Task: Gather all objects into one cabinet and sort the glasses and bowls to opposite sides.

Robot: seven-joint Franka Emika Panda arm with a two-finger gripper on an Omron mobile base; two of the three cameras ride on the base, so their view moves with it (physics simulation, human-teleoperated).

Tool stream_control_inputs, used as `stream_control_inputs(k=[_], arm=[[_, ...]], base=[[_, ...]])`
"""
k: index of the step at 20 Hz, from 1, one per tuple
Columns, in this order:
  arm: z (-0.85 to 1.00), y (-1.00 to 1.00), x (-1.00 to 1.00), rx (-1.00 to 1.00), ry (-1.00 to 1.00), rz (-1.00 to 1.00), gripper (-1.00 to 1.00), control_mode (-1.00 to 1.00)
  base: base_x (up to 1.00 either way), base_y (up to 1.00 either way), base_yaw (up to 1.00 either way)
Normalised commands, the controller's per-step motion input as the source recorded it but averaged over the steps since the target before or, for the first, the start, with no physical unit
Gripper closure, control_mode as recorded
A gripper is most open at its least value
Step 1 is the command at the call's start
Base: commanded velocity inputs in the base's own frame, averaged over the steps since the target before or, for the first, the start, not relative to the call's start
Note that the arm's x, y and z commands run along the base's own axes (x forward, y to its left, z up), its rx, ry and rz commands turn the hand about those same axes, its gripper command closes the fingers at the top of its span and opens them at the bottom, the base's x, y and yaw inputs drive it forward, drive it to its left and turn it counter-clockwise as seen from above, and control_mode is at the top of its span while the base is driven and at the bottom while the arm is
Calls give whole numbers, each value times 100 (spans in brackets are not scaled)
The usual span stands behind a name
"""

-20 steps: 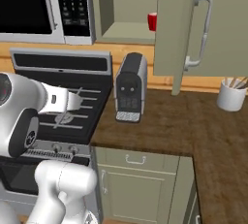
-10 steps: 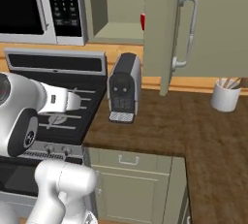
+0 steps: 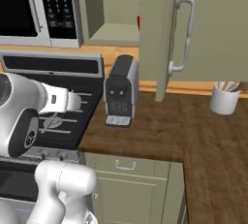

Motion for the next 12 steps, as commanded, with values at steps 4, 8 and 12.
stream_control_inputs(k=[4, 8, 12], arm=[[0, 0, 0, 0, 0, 0, -100, 100], [0, 0, 0, 0, 0, 0, -100, 100], [0, 0, 0, 0, 0, 0, -100, 100]], base=[[26, -4, 0], [37, -29, 0], [33, -21, 0]])
